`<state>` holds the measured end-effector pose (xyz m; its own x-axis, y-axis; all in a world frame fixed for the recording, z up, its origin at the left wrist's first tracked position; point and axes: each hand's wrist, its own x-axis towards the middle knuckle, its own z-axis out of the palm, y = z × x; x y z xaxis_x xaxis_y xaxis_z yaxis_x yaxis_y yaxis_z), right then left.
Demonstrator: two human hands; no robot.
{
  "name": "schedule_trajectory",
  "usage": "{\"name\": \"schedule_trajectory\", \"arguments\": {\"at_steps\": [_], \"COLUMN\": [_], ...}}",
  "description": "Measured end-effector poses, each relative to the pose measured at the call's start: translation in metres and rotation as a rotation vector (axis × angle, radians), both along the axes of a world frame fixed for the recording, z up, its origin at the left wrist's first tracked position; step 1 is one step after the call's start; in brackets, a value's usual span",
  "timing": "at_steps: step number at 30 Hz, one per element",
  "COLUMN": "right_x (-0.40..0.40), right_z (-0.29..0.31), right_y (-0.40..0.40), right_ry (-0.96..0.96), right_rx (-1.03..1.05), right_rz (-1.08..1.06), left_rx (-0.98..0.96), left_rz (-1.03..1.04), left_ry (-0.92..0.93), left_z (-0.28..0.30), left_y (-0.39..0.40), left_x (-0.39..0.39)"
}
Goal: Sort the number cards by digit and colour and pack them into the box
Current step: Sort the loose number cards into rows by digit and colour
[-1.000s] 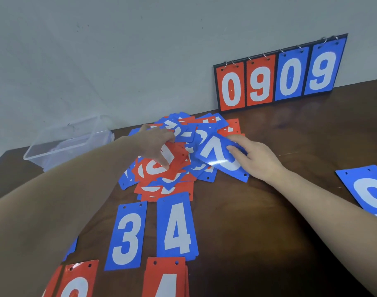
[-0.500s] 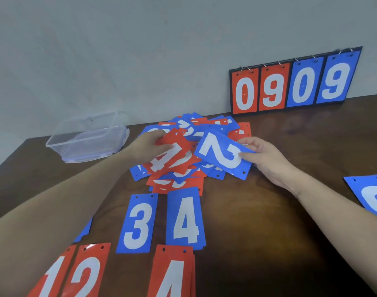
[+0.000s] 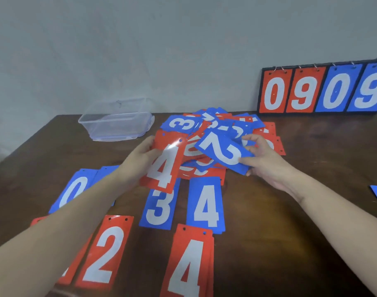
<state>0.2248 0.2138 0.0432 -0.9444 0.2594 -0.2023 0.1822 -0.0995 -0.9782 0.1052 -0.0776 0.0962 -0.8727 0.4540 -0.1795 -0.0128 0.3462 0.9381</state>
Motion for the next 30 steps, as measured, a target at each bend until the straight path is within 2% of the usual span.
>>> {"name": "schedule_trajectory", "arguments": {"at_steps": [5, 11, 16, 20, 27, 30], "right_x": [-0.011, -0.032, -0.054, -0.078, -0.124, -0.145], "right_z": [0.004, 0.004, 0.003, -0.002, 0.010, 0.013], "right_y": [-0.030, -0.073, -0.116, -0.151, -0.224, -0.245], "right_ry": [-0.011, -0.055, -0.086, -0.143, -0.170, -0.155], "right_rx": [-0.057, -0.140, -0.063, 0.044, 0.071, 0.244], "right_rz": [0.040, 0.088, 0.097, 0.189, 0.293, 0.324], "left_rx": [-0.028, 0.058, 0.140, 0.181, 0.183, 0.196], "left_rz": [0.122, 0.316, 0.466, 0.565, 0.584, 0.582], "left_ry": [-0.001, -0.034, -0.026, 0.001, 0.000, -0.008], "left_z": [-0.010, -0.008, -0.008, -0.014, -0.023, -0.029], "left_y": [-0.050, -0.120, -0.182, -0.228, -0.272, -0.286], "left_x": [0.007, 0.014, 0.020, 0.023, 0.020, 0.016]}}
